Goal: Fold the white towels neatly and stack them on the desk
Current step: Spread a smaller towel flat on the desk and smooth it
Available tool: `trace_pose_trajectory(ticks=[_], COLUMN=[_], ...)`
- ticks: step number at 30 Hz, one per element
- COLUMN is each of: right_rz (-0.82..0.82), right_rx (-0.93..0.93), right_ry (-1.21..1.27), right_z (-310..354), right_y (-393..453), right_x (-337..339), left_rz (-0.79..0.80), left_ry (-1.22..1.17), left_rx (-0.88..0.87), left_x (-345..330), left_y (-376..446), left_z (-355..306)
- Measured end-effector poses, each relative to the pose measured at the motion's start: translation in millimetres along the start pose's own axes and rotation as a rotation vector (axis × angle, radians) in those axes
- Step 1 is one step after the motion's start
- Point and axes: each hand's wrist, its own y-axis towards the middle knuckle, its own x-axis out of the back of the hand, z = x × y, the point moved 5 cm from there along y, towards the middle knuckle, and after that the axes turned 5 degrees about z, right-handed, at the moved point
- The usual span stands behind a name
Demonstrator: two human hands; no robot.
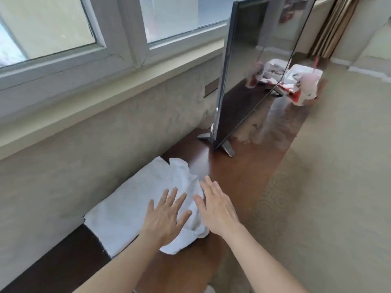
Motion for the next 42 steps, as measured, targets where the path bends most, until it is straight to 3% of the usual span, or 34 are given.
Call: trace_pose_trajectory(ticks=[4, 8, 14, 18, 22, 25, 31, 34, 39, 42], right_rz=[0.084, 0.169, 0.186, 0.158, 0.073, 0.062, 0.084, 0.100, 0.076, 0.083], right_rx=[0.038, 0.076, 0.181, 0.326, 0.494, 0.561, 0.713, 0.769, 0.847, 0.897], right_ry=[0.012, 0.006, -0.011, 0.069, 0.113, 0.028, -0.131, -0.181, -0.292, -0.382], right_z=[-23, -39, -18, 28, 86, 134, 230, 268, 324, 352], right_y=[38, 60, 81, 75, 52, 22, -73, -130, -205, -237], right_x=[-7, -20, -40, -50, -56, -66, -108, -138, -187, -215], left_rz=[0.170, 0.191, -0.172, -0.205, -0.349, -0.369, -0.492, -0.434, -0.382, -0.532], left_ry=[-0.068, -0.027, -0.013, -0.055, 0.000, -0.014, 0.022, -0.056, 0.013, 0.051], left_rx=[0.052, 0.108, -0.022, -0.001, 0.039, 0.112, 0.322, 0.506, 0.593, 0.579], left_x=[-39, -71, -46, -39, 1, 11, -1, -12, -42, -56], left_y=[34, 49, 42, 11, -52, -112, -252, -334, -446, -496], left_z=[-14, -17, 3, 31, 52, 72, 119, 145, 182, 199])
